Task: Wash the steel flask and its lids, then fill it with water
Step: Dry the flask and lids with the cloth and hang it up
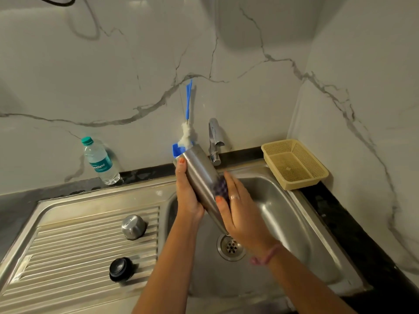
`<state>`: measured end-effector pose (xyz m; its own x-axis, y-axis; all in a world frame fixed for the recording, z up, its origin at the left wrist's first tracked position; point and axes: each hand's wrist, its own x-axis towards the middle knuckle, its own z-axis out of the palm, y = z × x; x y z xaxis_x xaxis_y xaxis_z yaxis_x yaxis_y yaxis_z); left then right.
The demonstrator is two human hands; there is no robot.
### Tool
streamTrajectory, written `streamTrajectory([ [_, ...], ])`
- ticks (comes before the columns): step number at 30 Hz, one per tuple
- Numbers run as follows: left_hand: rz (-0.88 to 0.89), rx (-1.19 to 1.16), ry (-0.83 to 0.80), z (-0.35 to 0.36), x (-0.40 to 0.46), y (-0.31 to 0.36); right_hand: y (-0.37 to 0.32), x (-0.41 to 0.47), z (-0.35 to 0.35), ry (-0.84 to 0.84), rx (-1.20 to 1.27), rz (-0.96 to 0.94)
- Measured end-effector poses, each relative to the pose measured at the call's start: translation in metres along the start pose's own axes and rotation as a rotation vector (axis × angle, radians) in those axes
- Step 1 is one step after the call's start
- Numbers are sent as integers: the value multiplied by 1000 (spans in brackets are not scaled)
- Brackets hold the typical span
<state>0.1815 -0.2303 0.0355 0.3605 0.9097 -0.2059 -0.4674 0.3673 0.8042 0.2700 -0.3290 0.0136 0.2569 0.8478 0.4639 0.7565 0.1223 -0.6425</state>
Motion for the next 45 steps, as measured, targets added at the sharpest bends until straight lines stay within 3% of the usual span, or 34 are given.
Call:
streamTrajectory([
  [5,58,52,-150,9,-5,-5,-28,73,-7,39,104,-9],
  [9,73,54,-154,9,-5,-6,-38,93,-11,11,130,13],
  [13,106,-13,-112,5,-4,-4,-27,53,-10,-18,225,23],
  [18,44,-1,-19,-8,1,1,4,-22,-9,-156,365,184],
  [23,43,28,-3,-5,-4,-10,15,-32,-12,-233,317,275],
  [30,168,226,38,12,-18,-19,18,-24,-5,-53,211,280],
  [36,143,101,23,10,-17,-19,11,-11,-1,-71,61,153],
  [40,186,1,-20,6,-14,-10,-11,1,-5,-20,92,64],
  [45,232,79,-98,7,-17,-3,-31,39,-5,56,137,59],
])
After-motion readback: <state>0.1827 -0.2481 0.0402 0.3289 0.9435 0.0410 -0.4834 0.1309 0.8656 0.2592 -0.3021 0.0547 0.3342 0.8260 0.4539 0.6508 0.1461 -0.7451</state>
